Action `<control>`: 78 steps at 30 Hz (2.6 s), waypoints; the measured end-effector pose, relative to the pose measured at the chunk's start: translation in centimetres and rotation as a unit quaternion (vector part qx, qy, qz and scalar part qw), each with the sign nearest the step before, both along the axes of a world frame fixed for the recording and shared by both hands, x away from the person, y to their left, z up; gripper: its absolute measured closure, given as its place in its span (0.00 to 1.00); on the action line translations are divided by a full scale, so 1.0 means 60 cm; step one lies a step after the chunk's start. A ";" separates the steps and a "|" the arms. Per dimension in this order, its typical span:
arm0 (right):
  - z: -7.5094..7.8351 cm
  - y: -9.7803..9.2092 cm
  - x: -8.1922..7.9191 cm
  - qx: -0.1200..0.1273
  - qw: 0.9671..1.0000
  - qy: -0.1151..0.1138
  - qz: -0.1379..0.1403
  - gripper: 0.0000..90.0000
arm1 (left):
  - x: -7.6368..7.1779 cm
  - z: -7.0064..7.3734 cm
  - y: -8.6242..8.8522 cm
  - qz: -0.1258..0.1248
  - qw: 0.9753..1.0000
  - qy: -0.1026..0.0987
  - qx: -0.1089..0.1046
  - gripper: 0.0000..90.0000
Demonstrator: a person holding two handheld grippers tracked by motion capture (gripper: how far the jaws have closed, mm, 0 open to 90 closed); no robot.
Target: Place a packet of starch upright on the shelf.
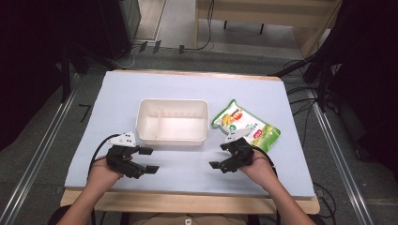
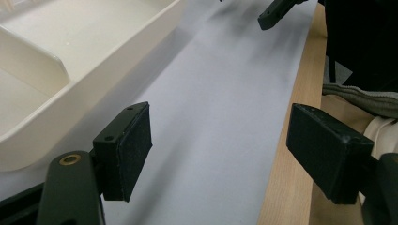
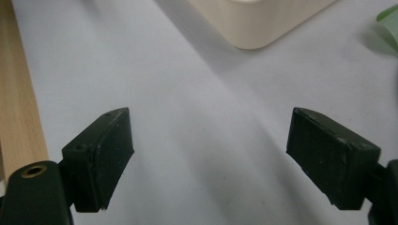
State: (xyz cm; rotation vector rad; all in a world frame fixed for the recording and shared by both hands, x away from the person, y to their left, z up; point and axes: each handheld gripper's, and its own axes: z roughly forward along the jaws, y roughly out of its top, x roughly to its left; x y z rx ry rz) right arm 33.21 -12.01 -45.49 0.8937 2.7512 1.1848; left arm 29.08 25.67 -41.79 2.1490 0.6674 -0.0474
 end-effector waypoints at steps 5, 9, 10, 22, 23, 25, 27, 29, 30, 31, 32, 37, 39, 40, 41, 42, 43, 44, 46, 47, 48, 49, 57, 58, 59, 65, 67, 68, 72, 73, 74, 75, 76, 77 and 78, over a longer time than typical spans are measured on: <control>-0.003 -0.003 0.001 0.000 1.000 -0.006 -0.024 0.17 | 0.003 0.000 -0.001 0.001 1.000 -0.001 0.000 0.26; -0.011 -0.002 0.003 -0.010 0.999 -0.008 -0.049 0.18 | 0.004 0.000 -0.003 0.000 1.000 0.001 0.002 0.26; -0.011 -0.002 0.003 -0.014 0.998 -0.009 -0.057 0.18 | 0.004 0.000 -0.004 -0.001 1.000 0.002 0.002 0.26; -0.007 -0.008 0.007 -0.002 0.999 0.019 -0.044 0.17 | 0.004 0.000 -0.002 0.003 1.000 0.003 0.004 0.26; -0.005 -0.008 0.008 -0.002 0.999 0.017 -0.047 0.17 | 0.004 0.000 -0.002 0.004 1.000 0.002 0.003 0.26; -0.001 -0.009 0.008 0.001 0.999 0.016 -0.044 0.22 | 0.004 0.000 -0.002 0.004 1.000 0.002 0.002 0.26; 0.000 -0.011 0.009 -0.003 0.999 0.009 -0.045 0.25 | 0.004 0.000 -0.002 0.005 1.000 0.001 0.003 0.26; 0.002 -0.016 0.011 -0.006 0.999 0.009 -0.046 0.37 | 0.004 0.000 -0.002 0.005 1.000 0.001 0.002 0.26; 0.005 -0.019 0.012 -0.006 0.999 0.005 -0.049 0.44 | 0.004 0.000 -0.001 0.005 1.000 0.001 0.001 0.26; 0.009 -0.023 0.013 -0.006 0.998 0.001 -0.055 0.50 | 0.005 0.000 -0.001 0.005 1.000 0.001 0.001 0.26; 0.013 -0.026 0.013 -0.005 0.998 -0.010 -0.062 0.54 | 0.005 0.000 -0.001 0.005 1.000 0.001 0.002 0.26; 0.018 -0.049 0.027 -0.003 0.994 -0.025 -0.108 0.72 | 0.004 0.000 -0.002 0.005 1.000 0.000 0.003 0.26; 0.014 -0.056 0.034 -0.012 0.992 -0.022 -0.123 0.79 | 0.004 0.000 -0.001 0.005 1.000 0.001 0.002 0.26; 0.010 -0.060 0.039 -0.015 0.991 -0.015 -0.133 0.84 | 0.005 0.000 -0.001 0.005 1.000 0.001 0.001 0.26; 0.007 -0.062 0.042 -0.017 0.990 -0.012 -0.138 0.88 | 0.005 0.000 -0.001 0.005 1.000 0.001 0.001 0.26; 0.005 -0.065 0.045 -0.016 0.989 -0.005 -0.146 0.94 | 0.005 0.000 -0.001 0.005 1.000 0.001 0.001 0.26; 0.002 -0.067 0.049 -0.017 0.988 -0.003 -0.153 0.99 | 0.005 0.000 -0.001 0.004 1.000 0.001 0.001 0.26; 0.001 -0.069 0.052 -0.019 0.988 -0.004 -0.155 1.00 | 0.004 0.000 -0.001 0.005 1.000 0.001 0.003 0.26; -0.004 -0.073 0.056 -0.017 0.987 0.005 -0.161 1.00 | 0.004 0.000 -0.002 0.005 1.000 0.001 0.003 0.26; -0.009 -0.074 0.059 -0.023 0.986 0.009 -0.164 1.00 | 0.004 0.000 -0.002 0.005 1.000 0.001 0.003 0.26; -0.012 -0.074 0.060 -0.028 0.986 0.008 -0.164 1.00 | 0.004 0.000 -0.002 0.004 1.000 0.001 0.003 0.26; -0.016 -0.075 0.062 -0.035 0.986 0.011 -0.165 1.00 | 0.004 0.000 -0.002 0.005 1.000 0.001 0.003 0.26; -0.024 -0.083 0.071 -0.035 0.984 0.024 -0.173 1.00 | 0.004 0.001 0.001 0.006 1.000 0.000 0.003 0.26; -0.024 -0.084 0.071 -0.035 0.984 0.024 -0.172 1.00 | 0.004 0.001 0.002 0.005 1.000 -0.001 0.003 0.26; -0.023 -0.085 0.071 -0.037 0.984 0.022 -0.171 1.00 | 0.004 0.002 0.002 0.006 1.000 0.000 0.002 0.26; -0.023 -0.096 0.074 -0.039 0.984 0.025 -0.174 1.00 | 0.003 0.002 0.002 0.008 1.000 -0.001 0.001 0.26; -0.023 -0.103 0.075 -0.039 0.983 0.029 -0.180 1.00 | 0.003 0.002 0.002 0.007 1.000 -0.001 0.000 0.26; -0.023 -0.105 0.076 -0.039 0.982 0.029 -0.183 1.00 | 0.003 0.003 0.003 0.007 1.000 -0.001 0.000 0.26; -0.024 -0.127 0.081 -0.045 0.980 0.021 -0.192 1.00 | 0.003 0.003 0.004 0.007 1.000 -0.002 -0.001 0.26; -0.024 -0.133 0.082 -0.044 0.979 0.024 -0.198 1.00 | 0.003 0.003 0.004 0.008 1.000 -0.002 -0.003 0.26; -0.024 -0.139 0.084 -0.044 0.978 0.023 -0.202 1.00 | 0.003 0.003 0.004 0.008 1.000 -0.002 -0.004 0.26; -0.025 -0.143 0.086 -0.046 0.978 0.022 -0.203 1.00 | 0.003 0.003 0.004 0.008 1.000 -0.003 -0.005 0.26; -0.025 -0.149 0.087 -0.044 0.977 0.023 -0.208 1.00 | 0.003 0.004 0.004 0.008 1.000 -0.003 -0.005 0.26; -0.025 -0.156 0.090 -0.044 0.976 0.022 -0.214 1.00 | 0.003 0.004 0.004 0.007 1.000 -0.004 -0.005 0.26; -0.025 -0.162 0.092 -0.044 0.974 0.023 -0.220 1.00 | 0.003 0.004 0.005 0.007 1.000 -0.004 -0.004 0.26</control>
